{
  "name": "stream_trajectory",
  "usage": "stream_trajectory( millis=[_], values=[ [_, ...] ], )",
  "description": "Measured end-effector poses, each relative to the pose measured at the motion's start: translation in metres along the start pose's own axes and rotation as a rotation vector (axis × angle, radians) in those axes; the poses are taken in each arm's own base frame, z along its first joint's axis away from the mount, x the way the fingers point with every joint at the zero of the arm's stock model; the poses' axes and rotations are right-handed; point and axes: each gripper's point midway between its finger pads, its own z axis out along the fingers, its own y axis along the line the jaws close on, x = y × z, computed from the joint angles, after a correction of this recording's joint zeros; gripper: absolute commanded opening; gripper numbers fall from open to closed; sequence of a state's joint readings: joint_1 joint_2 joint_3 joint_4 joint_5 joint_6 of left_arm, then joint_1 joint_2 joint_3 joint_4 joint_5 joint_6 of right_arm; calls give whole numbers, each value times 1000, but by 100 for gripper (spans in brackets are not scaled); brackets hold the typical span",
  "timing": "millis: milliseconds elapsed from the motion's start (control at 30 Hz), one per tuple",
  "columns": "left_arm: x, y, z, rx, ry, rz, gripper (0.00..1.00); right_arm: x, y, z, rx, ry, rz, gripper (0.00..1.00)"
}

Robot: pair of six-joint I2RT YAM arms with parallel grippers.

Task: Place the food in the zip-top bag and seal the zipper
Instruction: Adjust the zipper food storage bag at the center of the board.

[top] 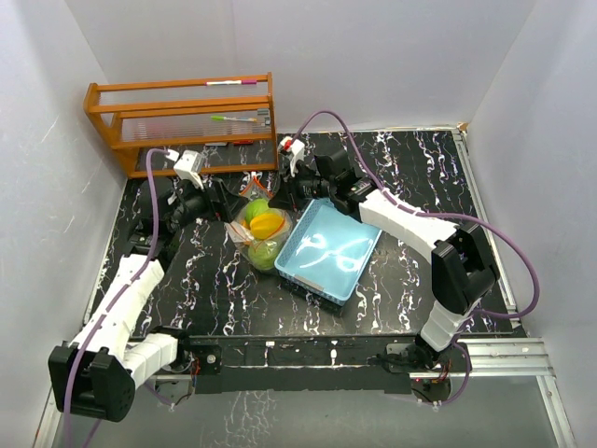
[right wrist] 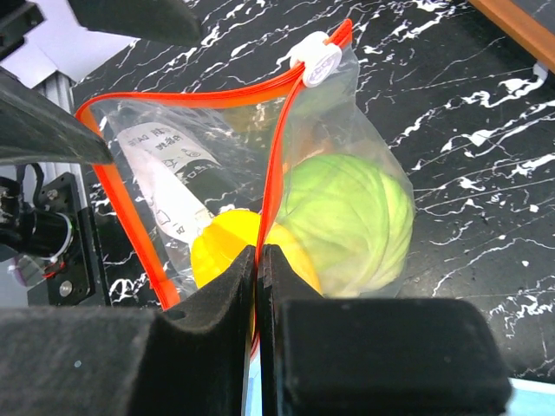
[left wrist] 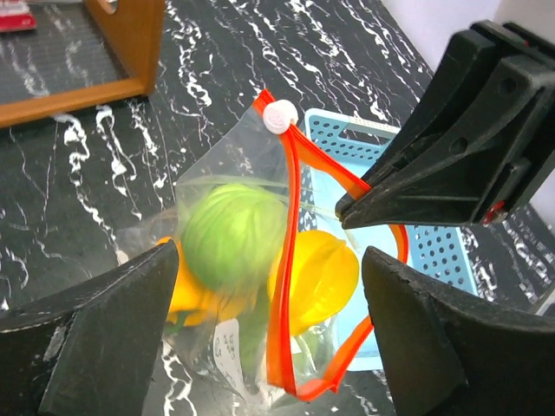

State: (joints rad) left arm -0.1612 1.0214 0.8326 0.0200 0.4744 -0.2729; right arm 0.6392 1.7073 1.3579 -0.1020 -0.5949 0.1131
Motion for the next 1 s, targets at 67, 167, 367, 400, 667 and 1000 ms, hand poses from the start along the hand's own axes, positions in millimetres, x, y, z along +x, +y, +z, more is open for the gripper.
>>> stream_trajectory(
  millis=[67,167,367,400,667,1000],
  values=[
    [1,-2,3,36,-28,39,88,1,3,0,-18,2,-1,8],
    [6,-2,11,90,-75,79,91,1,8,0,-47,6,-3,8],
    [-5,-1,33,175,-165,86,96,2,15,-1,-86,10,-6,8],
    [-8,-1,34,190,-184,80,95,2,15,-1,-89,11,-6,8],
    [-13,-7,41,264,-190,55,97,2,17,-1,-98,12,-7,8],
    [-25,-14,50,297,-120,-38,97,3,18,-1,-105,14,-6,8]
  ],
)
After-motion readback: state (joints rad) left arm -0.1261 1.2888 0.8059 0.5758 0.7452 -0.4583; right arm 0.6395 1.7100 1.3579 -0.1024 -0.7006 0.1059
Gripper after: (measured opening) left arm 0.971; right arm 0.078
